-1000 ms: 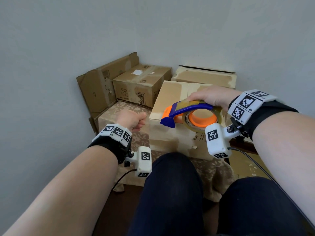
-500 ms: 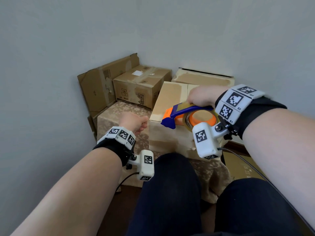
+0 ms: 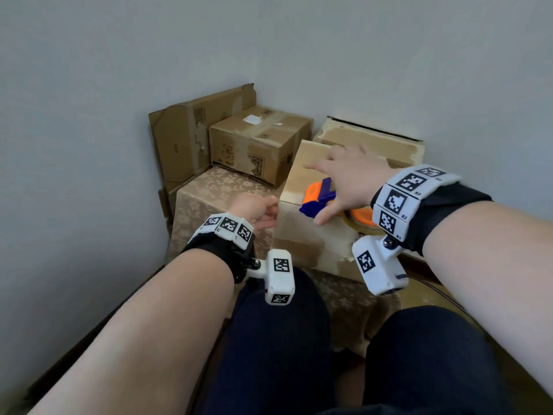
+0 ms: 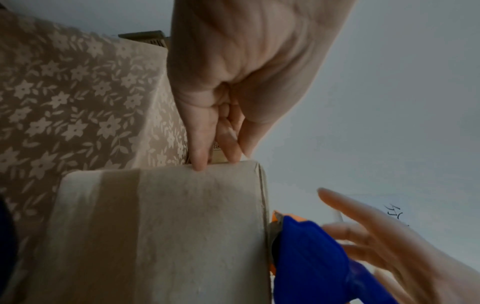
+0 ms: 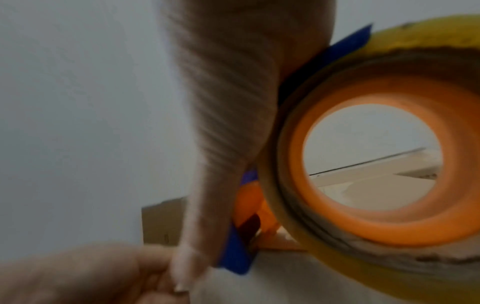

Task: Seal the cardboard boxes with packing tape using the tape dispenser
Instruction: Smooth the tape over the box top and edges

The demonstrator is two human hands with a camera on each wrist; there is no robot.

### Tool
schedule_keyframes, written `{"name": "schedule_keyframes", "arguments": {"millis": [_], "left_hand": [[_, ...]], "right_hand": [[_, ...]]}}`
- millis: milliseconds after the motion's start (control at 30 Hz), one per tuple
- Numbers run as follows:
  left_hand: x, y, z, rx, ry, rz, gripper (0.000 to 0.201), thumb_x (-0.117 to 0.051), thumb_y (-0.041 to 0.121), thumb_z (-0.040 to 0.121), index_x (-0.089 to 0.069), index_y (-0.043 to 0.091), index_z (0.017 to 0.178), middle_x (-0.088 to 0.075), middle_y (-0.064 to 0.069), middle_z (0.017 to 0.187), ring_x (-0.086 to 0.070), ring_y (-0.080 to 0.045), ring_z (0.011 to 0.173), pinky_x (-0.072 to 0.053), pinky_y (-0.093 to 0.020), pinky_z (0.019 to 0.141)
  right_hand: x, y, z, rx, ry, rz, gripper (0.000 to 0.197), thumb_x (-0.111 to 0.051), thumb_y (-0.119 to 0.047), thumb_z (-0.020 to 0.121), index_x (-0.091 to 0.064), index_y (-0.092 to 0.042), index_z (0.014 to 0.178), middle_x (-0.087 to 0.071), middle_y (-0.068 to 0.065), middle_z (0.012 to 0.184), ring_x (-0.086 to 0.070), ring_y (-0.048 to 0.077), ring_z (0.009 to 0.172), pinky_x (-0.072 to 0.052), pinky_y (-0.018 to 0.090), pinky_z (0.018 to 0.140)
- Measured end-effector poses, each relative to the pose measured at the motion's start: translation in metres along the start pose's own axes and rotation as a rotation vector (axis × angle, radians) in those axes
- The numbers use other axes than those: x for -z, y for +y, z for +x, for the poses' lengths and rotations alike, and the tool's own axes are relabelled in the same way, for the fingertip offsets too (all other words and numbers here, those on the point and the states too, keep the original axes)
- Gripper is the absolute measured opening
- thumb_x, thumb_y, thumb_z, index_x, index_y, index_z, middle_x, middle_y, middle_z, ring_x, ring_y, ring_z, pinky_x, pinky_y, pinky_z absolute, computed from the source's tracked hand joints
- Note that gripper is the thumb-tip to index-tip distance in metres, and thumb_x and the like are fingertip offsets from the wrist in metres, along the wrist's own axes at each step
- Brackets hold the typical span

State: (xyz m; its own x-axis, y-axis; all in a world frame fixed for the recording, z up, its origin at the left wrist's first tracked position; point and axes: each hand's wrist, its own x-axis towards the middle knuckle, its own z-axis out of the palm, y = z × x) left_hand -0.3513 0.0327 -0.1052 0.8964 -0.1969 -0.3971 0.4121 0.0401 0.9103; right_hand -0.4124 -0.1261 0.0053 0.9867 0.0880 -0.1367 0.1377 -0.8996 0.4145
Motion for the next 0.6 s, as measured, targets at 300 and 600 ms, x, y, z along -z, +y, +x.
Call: {"name": "schedule_keyframes", "arguments": {"millis": [300,600], "left_hand": [[0.006,-0.008,0.005,-0.018,-0.049,-0.107,0.011,-0.06,0.009,0.092,-0.06,0.003,0.082,-0.061,-0.008,0.075,-0.061,-0.017,0.073,-0.057,-0.03,0.069],[0.013,-0.012,0.01,-0.038,-0.086,-0.023,0.012,-0.059,0.017,0.092,-0.064,0.006,0.089,-0.064,-0.003,0.07,-0.061,-0.016,0.068,-0.053,-0.03,0.063]], "right_hand": [[-0.005,-0.034,0.015,0.201,-0.053,-0.279,0.068,-0.046,-0.013,0.095,-0.018,-0.045,0.148,-0.047,0.003,0.135,-0.046,0.026,0.12,-0.036,0.044,0.105],[-0.013,-0.031,0.025,0.183,-0.074,-0.285,0.076,-0.058,-0.02,0.089,-0.018,-0.047,0.148,-0.046,-0.005,0.132,-0.048,0.02,0.116,-0.044,0.029,0.066]]}}
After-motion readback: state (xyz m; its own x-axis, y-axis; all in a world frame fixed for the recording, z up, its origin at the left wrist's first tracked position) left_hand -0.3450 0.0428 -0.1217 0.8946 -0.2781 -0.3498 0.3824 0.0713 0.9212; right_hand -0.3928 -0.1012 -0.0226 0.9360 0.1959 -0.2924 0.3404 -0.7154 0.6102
